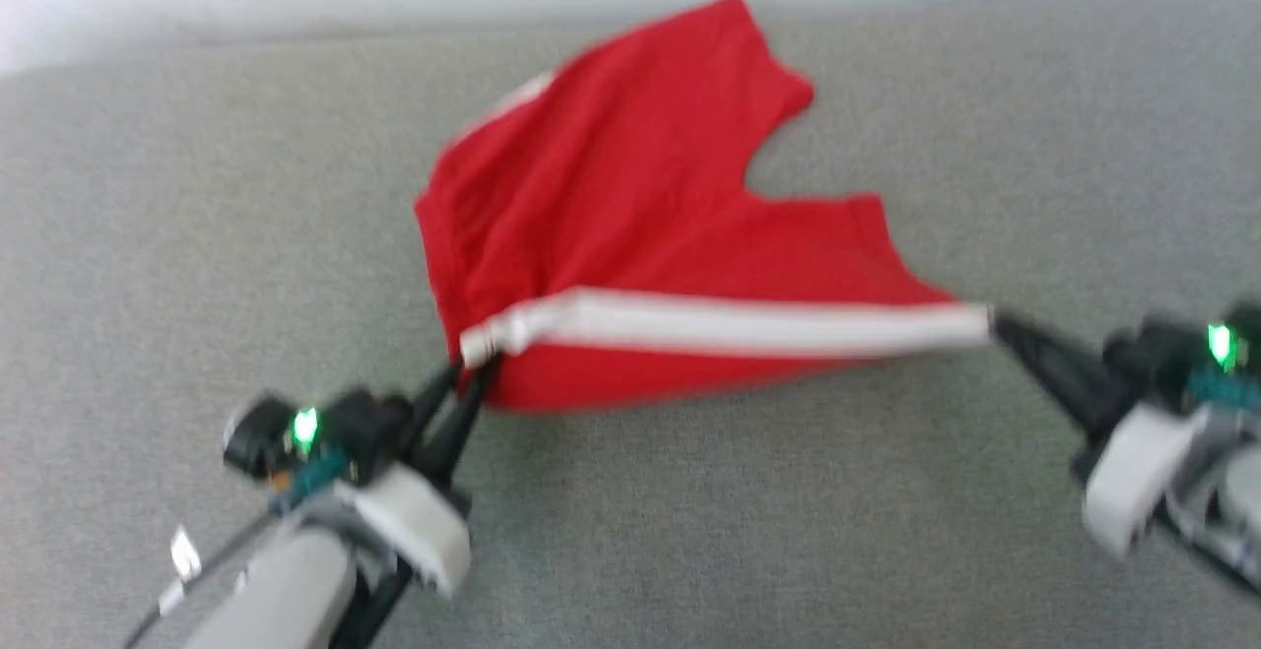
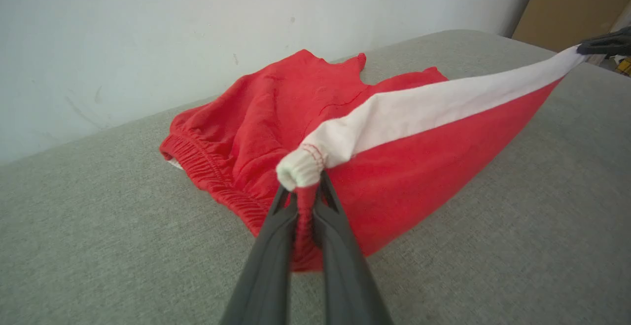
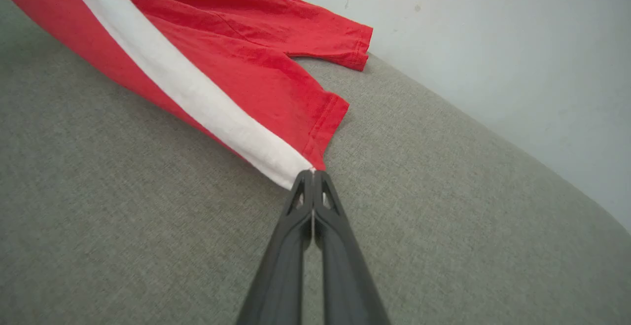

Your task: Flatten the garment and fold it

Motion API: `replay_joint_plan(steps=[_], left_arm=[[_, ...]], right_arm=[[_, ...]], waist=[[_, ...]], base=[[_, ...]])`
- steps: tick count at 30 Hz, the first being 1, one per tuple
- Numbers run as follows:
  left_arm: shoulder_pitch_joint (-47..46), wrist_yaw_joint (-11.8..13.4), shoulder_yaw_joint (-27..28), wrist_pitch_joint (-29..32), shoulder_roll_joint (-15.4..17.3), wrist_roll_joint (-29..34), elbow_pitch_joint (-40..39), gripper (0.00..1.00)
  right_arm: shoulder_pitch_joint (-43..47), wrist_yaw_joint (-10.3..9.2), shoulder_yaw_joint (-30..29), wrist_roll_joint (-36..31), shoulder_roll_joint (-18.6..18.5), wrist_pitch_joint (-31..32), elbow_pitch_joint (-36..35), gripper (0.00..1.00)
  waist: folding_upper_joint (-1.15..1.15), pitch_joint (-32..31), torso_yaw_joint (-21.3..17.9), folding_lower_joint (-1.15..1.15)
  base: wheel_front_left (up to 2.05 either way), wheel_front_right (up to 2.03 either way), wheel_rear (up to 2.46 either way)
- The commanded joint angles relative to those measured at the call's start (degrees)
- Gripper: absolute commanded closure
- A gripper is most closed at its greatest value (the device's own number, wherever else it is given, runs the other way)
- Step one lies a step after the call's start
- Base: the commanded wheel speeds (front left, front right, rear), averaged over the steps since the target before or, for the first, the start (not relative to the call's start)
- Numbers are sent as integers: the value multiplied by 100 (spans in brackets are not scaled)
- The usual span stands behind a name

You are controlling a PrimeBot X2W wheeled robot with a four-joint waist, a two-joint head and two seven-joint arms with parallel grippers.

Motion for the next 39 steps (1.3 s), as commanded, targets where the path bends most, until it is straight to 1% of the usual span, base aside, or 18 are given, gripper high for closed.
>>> replay_joint_plan(steps=[1,4,6,10,15,19,22,24,26,29,31,34,39], left_arm=[[213,-4,34,-27,62,79,-55,100],[690,14,41,-27,124,129,-96,100],[980,28,50,-27,122,110,-123,100],[1423,107,119,-27,98,96,-226,100],[1659,89,163,-27,91,190,-369,100],[1466,144,291,-27,-82,367,-552,100],[1226,160,422,-27,-247,506,-640,100],[1050,161,534,-27,-349,592,-668,100],[859,178,692,-27,-475,644,-673,100],[571,208,919,-27,-651,777,-628,100],[406,222,1086,-27,-800,828,-585,100],[153,248,1228,-27,-950,1057,-438,100],[-258,305,1468,-27,-1268,1306,-280,100]], right_arm=[[294,-13,-115,32,9,-26,-47,100],[1105,-13,-301,34,74,-7,-177,100],[1627,-13,-433,47,184,58,-272,100],[2388,-13,-911,-75,417,109,-434,100],[2874,-13,-1685,-332,590,207,-743,100],[2857,-13,-2274,-614,669,357,-1076,100],[2578,-13,-2538,-770,676,516,-1268,100],[2279,-13,-2615,-885,595,639,-1350,100],[1873,-13,-2595,-1028,481,784,-1371,100],[1135,-13,-2481,-1046,452,963,-1300,100],[600,-13,-2318,-1007,469,1083,-1192,100],[-244,-13,-1911,-920,459,1299,-900,100],[-1698,-13,-1179,-762,515,1561,-145,100]], waist=[[0,-418,35,3],[0,-575,56,3],[0,-634,69,3],[0,-708,137,3],[0,-737,304,3],[0,-660,419,3],[0,-536,488,3],[0,-403,535,3],[0,-220,588,3],[0,65,687,3],[0,253,763,3],[0,545,890,3],[0,1035,1104,3]], base=[[0,0,0],[0,0,0],[0,0,0],[0,0,0],[0,0,0],[0,0,0],[0,0,0],[0,0,0],[0,0,0],[0,0,0],[0,0,0],[0,0,0],[0,0,0]])
